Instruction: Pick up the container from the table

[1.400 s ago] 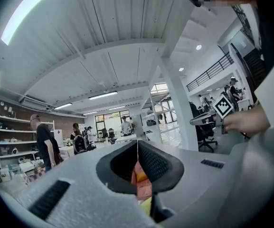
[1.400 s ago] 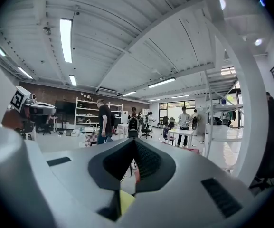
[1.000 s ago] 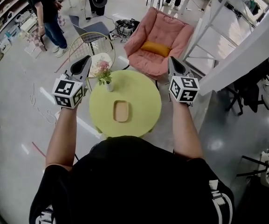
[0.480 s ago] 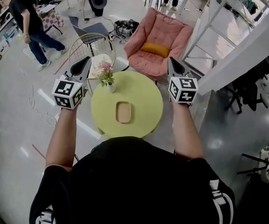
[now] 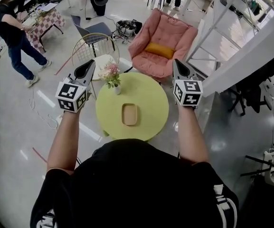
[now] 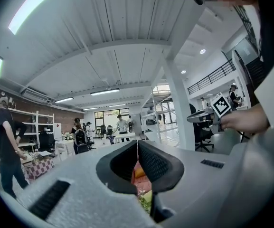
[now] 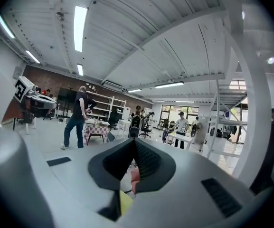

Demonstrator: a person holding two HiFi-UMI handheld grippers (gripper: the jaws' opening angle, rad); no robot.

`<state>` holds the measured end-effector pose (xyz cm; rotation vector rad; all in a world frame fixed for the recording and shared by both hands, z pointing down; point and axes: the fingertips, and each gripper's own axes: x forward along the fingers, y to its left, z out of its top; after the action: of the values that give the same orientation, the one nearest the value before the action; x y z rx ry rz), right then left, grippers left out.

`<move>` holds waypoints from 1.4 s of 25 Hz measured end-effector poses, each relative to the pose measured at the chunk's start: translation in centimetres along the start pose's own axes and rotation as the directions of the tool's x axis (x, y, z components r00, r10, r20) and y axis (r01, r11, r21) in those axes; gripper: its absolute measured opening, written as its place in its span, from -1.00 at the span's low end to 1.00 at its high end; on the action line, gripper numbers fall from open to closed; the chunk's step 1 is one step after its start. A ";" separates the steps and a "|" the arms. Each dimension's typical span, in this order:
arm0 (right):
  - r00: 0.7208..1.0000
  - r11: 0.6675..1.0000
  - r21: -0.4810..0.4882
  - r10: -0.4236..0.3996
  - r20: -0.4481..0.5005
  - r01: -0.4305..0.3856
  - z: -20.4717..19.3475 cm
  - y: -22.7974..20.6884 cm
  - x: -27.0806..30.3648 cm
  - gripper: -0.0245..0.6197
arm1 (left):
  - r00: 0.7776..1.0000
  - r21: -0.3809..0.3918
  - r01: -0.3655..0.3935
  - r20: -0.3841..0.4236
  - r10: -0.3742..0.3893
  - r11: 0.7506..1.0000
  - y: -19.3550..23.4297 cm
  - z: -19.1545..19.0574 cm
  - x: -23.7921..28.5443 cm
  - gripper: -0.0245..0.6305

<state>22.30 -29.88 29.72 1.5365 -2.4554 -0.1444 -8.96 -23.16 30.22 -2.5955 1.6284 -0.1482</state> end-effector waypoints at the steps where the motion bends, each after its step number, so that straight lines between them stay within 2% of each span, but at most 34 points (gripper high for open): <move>1: 1.000 1.000 -0.016 -0.001 -0.004 0.001 0.0 0.5 0.0 -0.90 | 1.000 -0.001 0.002 -0.004 -0.002 1.000 0.2 -0.3 -0.2 -0.87; 18: 0.997 0.999 -0.039 0.015 -0.076 -0.018 -2.0 4.6 1.0 -0.90 | 0.999 -0.033 0.031 -0.013 -0.031 0.999 2.0 -2.8 -1.3 -0.87; 21: 0.996 0.999 -0.042 0.015 -0.082 -0.019 -2.2 5.2 1.2 -0.90 | 0.999 -0.054 0.046 0.005 -0.046 0.997 2.3 -3.0 -1.5 -0.87; 35: 0.994 1.000 -0.017 0.017 -0.110 -0.019 -3.7 5.8 0.6 -0.90 | 0.997 -0.068 0.075 0.011 -0.074 0.995 2.1 -3.6 -1.3 -0.87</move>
<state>17.94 -27.70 34.57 1.4730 -2.3751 -0.0765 -11.78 -22.94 33.50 -2.7050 1.5612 -0.0875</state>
